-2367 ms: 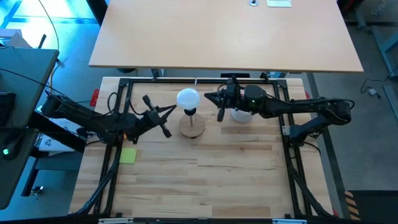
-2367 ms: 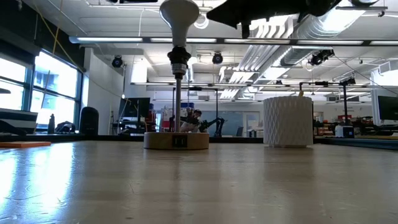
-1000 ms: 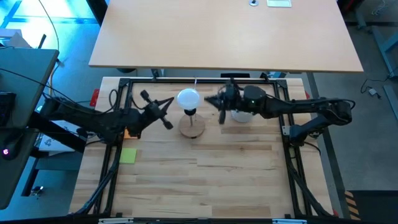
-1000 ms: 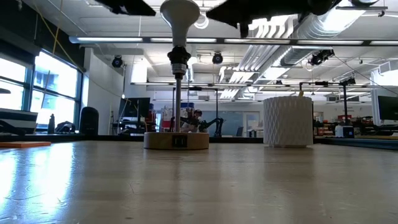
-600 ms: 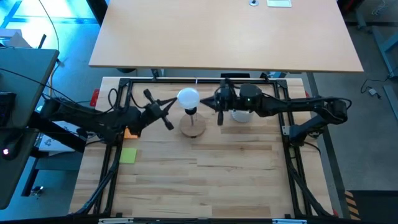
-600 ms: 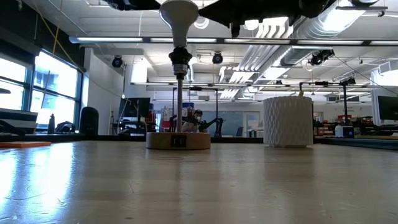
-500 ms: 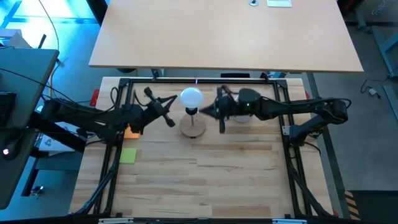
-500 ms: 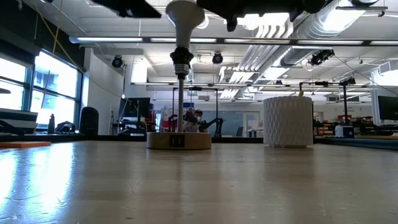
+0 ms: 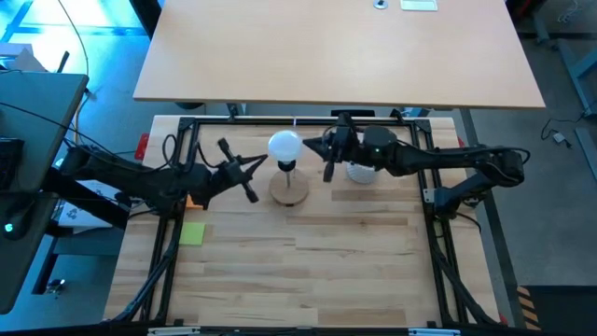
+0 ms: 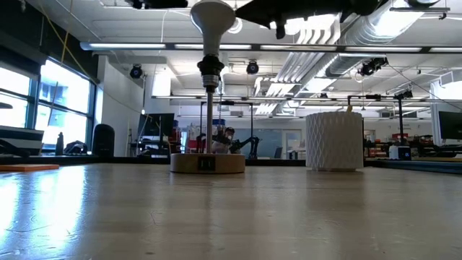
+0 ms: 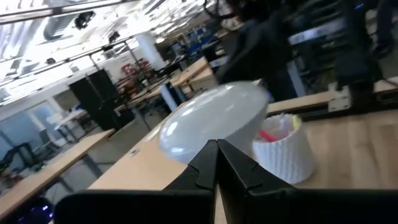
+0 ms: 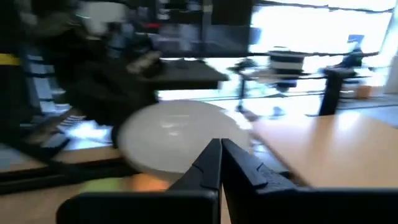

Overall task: Screw lightbulb
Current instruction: Insert the light bulb into the brown lamp

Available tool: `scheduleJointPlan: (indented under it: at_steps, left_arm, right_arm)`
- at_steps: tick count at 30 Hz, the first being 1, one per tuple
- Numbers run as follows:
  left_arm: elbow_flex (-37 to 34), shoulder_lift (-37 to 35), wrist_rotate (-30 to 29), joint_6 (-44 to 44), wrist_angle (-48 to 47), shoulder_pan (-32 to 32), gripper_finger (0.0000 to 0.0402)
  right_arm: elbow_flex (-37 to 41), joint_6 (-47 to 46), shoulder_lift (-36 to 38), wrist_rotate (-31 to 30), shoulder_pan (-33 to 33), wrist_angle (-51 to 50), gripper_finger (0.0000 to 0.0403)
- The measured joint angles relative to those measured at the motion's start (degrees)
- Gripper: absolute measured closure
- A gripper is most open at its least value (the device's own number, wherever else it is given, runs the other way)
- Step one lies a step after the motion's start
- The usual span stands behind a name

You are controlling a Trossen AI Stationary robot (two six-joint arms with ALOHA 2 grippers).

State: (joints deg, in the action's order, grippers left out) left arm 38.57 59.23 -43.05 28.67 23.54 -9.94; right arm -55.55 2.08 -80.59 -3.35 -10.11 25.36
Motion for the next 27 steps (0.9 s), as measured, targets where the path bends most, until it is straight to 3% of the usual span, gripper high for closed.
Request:
scheduleJointPlan:
  at_steps: [4,11,15,18,21,27]
  left_arm:
    - [0.0,0.9,-0.3,-0.6,0.2,2.4,0.0401]
    - [0.0,0.9,-3.0,0.0,-0.9,6.7,0.0401]
    - [0.0,-1.1,-4.6,0.0,-1.4,4.7,0.0401]
    - [0.0,-1.8,0.9,-0.1,-1.2,3.1,0.0401]
    - [0.0,-1.2,6.7,-0.5,-1.1,2.6,0.0401]
    - [0.0,1.3,6.7,-2.0,-0.6,5.4,0.0401]
  right_arm:
    - [0.0,-2.1,0.0,6.8,0.0,-1.0,0.0403]
    - [0.1,0.7,1.2,12.0,4.5,-4.1,0.0403]
    - [0.1,0.8,3.6,-2.0,5.1,-6.1,0.0403]
    - [0.1,0.6,3.8,-9.9,3.9,-6.5,0.0403]
    - [0.0,-1.8,3.0,-6.4,1.8,-6.1,0.0403]
    - [0.1,-3.6,1.6,2.6,0.7,-5.4,0.0403]
